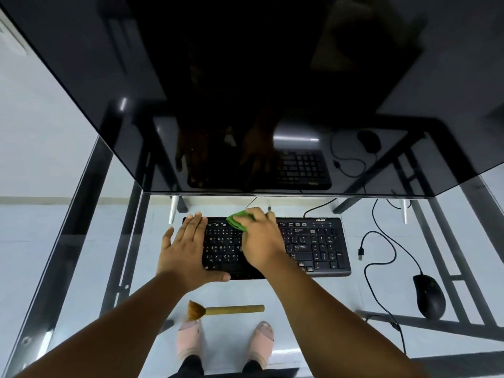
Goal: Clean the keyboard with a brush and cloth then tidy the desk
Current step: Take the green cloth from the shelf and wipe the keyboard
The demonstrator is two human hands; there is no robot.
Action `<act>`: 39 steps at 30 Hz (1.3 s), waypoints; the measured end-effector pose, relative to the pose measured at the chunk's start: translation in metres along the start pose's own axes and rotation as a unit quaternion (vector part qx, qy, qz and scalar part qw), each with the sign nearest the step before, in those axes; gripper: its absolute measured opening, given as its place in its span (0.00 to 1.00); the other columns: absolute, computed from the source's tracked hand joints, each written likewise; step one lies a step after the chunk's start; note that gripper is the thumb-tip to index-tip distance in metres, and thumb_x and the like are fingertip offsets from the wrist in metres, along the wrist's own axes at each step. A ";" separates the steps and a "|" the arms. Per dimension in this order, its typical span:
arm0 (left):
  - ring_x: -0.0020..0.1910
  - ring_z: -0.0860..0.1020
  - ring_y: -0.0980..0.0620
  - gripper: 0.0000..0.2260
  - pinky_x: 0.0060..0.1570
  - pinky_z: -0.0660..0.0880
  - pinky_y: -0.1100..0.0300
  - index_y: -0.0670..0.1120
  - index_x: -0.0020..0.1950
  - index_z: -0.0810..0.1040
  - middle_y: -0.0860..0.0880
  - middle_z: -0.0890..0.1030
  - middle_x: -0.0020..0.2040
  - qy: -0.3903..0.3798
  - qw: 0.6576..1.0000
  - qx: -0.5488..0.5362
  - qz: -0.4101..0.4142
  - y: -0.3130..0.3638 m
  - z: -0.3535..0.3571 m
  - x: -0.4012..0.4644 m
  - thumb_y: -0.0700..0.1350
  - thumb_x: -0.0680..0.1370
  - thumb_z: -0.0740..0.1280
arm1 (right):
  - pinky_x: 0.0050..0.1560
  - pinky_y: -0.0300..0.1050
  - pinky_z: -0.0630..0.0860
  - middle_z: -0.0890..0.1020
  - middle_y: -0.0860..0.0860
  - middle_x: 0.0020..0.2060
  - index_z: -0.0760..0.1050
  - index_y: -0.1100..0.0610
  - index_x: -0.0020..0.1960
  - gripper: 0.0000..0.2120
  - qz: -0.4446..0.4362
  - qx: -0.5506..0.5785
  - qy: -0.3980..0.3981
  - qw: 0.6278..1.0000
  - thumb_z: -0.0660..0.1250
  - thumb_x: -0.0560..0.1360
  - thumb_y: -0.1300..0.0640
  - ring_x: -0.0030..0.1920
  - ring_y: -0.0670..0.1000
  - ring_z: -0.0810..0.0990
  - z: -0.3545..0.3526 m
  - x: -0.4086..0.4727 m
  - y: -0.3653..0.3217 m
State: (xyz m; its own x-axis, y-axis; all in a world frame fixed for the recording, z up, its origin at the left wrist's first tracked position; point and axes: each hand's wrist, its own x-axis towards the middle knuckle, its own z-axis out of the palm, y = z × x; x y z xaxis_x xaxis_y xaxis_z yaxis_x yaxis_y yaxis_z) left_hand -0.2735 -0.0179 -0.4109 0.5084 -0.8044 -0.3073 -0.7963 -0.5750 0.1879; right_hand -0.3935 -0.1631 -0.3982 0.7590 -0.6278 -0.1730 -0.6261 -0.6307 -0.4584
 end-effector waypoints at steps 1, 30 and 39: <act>0.78 0.41 0.53 0.63 0.75 0.39 0.46 0.48 0.79 0.41 0.52 0.42 0.80 0.000 1.000 0.001 0.002 -0.002 0.000 0.000 0.82 0.56 0.58 | 0.56 0.47 0.76 0.71 0.44 0.63 0.74 0.44 0.66 0.24 -0.013 0.002 0.008 1.000 0.61 0.74 0.64 0.59 0.51 0.65 0.002 -0.002 0.001; 0.78 0.43 0.53 0.55 0.75 0.41 0.49 0.47 0.79 0.46 0.51 0.45 0.80 0.050 0.997 -0.037 0.035 0.018 0.004 -0.001 0.81 0.63 0.52 | 0.51 0.40 0.65 0.78 0.51 0.60 0.80 0.50 0.61 0.27 0.140 -0.022 0.251 0.958 0.62 0.69 0.72 0.49 0.59 0.72 -0.027 -0.051 0.116; 0.77 0.36 0.53 0.60 0.75 0.37 0.47 0.48 0.79 0.38 0.52 0.36 0.79 -0.005 0.998 -0.003 0.062 0.084 0.016 0.013 0.80 0.60 0.59 | 0.47 0.42 0.76 0.77 0.46 0.60 0.82 0.46 0.56 0.26 -0.037 -0.042 0.141 0.988 0.65 0.66 0.70 0.52 0.53 0.70 -0.019 -0.079 0.119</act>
State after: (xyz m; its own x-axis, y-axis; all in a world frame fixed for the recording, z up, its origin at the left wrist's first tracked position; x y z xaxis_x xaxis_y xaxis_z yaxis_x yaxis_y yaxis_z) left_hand -0.3391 -0.0746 -0.4146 0.4018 -0.8682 -0.2912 -0.8513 -0.4713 0.2306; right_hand -0.5318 -0.1973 -0.4227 0.7309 -0.6728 0.1147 -0.5919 -0.7085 -0.3843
